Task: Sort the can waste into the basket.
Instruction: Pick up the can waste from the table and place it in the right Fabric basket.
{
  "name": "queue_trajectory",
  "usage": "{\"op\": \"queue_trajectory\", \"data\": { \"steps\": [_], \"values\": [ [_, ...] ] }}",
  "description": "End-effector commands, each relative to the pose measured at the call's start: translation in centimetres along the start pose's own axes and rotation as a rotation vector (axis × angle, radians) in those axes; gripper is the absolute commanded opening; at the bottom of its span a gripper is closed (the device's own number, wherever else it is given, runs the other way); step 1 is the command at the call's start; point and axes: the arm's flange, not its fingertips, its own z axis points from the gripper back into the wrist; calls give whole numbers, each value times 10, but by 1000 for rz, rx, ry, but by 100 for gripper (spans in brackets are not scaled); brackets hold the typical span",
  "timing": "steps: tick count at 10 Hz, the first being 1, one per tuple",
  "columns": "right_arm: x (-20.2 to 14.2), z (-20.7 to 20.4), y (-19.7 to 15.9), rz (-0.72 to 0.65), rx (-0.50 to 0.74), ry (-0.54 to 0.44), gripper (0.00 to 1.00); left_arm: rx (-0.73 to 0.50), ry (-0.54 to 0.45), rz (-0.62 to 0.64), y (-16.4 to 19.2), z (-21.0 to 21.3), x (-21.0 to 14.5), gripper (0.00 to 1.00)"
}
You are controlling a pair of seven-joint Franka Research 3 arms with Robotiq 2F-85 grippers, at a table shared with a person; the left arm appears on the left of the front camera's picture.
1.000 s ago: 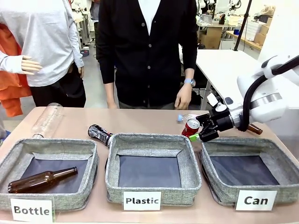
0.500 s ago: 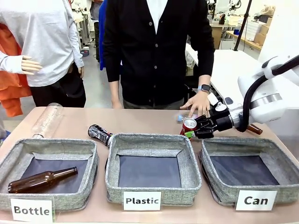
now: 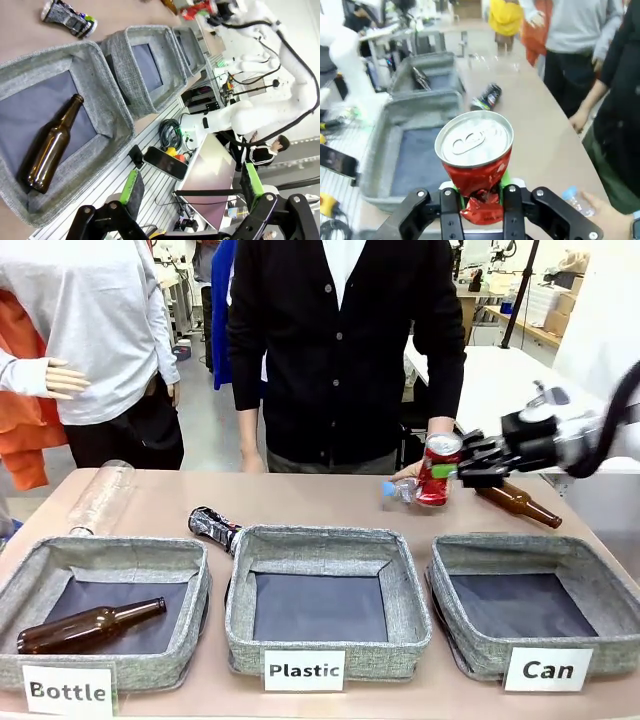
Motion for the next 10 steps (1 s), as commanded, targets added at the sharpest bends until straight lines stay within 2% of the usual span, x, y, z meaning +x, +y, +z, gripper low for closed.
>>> {"op": "queue_trajectory", "data": {
  "steps": [1, 2, 3, 5, 7, 9, 10],
  "values": [
    [36, 42, 66, -87, 97, 15, 0, 0, 5, 13, -1, 1, -2, 100],
    [34, 65, 98, -168, 158, 150, 0, 0, 5, 13, -1, 1, -2, 100],
    [27, 95, 132, -192, 171, 203, 0, 0, 5, 13, -1, 1, -2, 100],
    [12, 134, 165, -291, 8, 288, 0, 0, 5, 13, -1, 1, -2, 100],
    [1, 153, 172, -330, -161, 395, 0, 0, 5, 13, -1, 1, -2, 100],
    [-1, 156, 155, -340, -356, 568, 0, 0, 5, 13, -1, 1, -2, 100],
    [0, 146, 145, -278, -365, 679, 0, 0, 5, 13, -1, 1, -2, 100]
  ]
}}
